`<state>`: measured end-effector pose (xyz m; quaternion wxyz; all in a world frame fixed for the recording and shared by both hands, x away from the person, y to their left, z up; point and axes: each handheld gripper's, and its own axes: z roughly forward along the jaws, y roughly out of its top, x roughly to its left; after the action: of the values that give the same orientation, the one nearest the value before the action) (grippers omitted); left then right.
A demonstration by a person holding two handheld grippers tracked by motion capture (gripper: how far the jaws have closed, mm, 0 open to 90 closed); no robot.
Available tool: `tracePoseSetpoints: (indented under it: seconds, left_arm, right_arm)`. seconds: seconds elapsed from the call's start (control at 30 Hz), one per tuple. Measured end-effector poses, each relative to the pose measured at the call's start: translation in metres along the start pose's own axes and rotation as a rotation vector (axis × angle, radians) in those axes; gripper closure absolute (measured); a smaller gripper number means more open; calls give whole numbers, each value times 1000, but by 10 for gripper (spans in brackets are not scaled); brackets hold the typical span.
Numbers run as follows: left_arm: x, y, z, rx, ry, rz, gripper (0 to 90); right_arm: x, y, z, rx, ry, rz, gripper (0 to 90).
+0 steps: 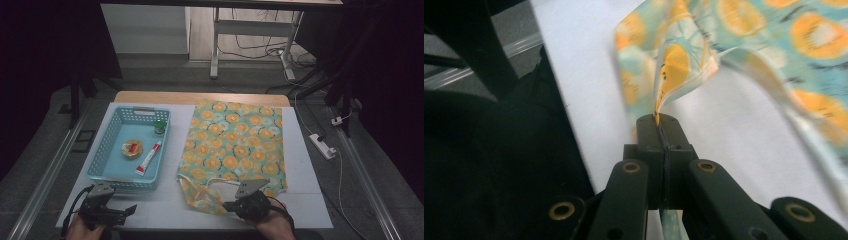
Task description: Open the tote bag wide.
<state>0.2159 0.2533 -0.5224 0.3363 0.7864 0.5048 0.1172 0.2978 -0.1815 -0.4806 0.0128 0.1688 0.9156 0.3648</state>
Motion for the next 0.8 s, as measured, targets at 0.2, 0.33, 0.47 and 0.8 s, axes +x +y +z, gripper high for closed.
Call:
tracePoseSetpoints:
  seconds: [0.2, 0.33, 0.47, 0.8]
  left_arm:
    - [0, 0, 0, 0, -1, -1, 5]
    - [0, 0, 0, 0, -1, -4, 5]
    - [1, 0, 0, -1, -1, -5, 5]
    - [1, 0, 0, -2, -2, -8, 5]
  right_arm:
    - [-23, 9, -5, -18, -6, 25, 891]
    - [-35, 14, -8, -29, -22, 37, 892]
    - [-47, 18, -10, -38, -38, 47, 892]
    - [-80, 28, -9, -57, -45, 95, 893]
